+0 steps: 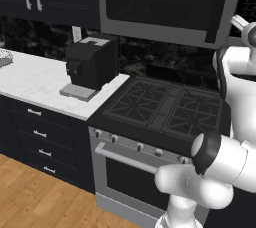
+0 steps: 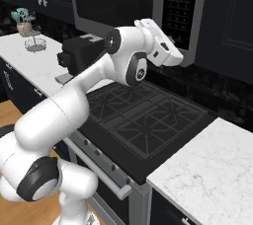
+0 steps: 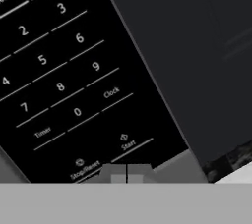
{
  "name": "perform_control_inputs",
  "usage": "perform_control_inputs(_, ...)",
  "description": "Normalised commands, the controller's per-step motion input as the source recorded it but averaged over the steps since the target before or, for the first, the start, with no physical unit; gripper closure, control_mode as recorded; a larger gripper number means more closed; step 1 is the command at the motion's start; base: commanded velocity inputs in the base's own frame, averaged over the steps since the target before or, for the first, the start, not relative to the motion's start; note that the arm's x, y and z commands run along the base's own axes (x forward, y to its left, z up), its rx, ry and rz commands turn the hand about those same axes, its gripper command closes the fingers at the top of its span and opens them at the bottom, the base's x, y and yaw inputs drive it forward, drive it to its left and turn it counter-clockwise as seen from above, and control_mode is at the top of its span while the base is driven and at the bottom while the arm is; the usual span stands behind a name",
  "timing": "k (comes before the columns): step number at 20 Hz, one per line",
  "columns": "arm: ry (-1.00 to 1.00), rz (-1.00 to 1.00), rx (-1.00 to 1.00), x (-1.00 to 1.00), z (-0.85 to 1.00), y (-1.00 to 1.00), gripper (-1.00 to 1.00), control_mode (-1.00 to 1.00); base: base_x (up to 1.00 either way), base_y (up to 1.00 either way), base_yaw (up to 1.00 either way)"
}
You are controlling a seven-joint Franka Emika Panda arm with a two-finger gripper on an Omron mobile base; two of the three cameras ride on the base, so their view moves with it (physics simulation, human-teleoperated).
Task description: Pick the eggplant from the sink and place it in the bowl. Then pick the bowl and place it in the microwave. Then close the microwave door and press the start button.
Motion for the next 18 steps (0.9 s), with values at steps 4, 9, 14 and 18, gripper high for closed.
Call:
perform_control_inputs(4, 0.0, 0.0, 0.0, 0.22, 0.0, -0.08, 1.0, -1.0, 0.0, 0.0, 0.0)
perform_control_inputs(9, 0.0, 0.0, 0.02, 0.09, 0.04, -0.22, 1.0, -1.0, 0.0, 0.0, 0.0)
perform_control_inputs(14, 0.03, 0.0, 0.0, 0.26, 0.0, -0.1, 1.0, -1.0, 0.0, 0.0, 0.0)
perform_control_inputs(18, 0.1, 0.07, 0.0, 0.94, -0.17, 0.0, 1.0, -1.0, 0.0, 0.0, 0.0)
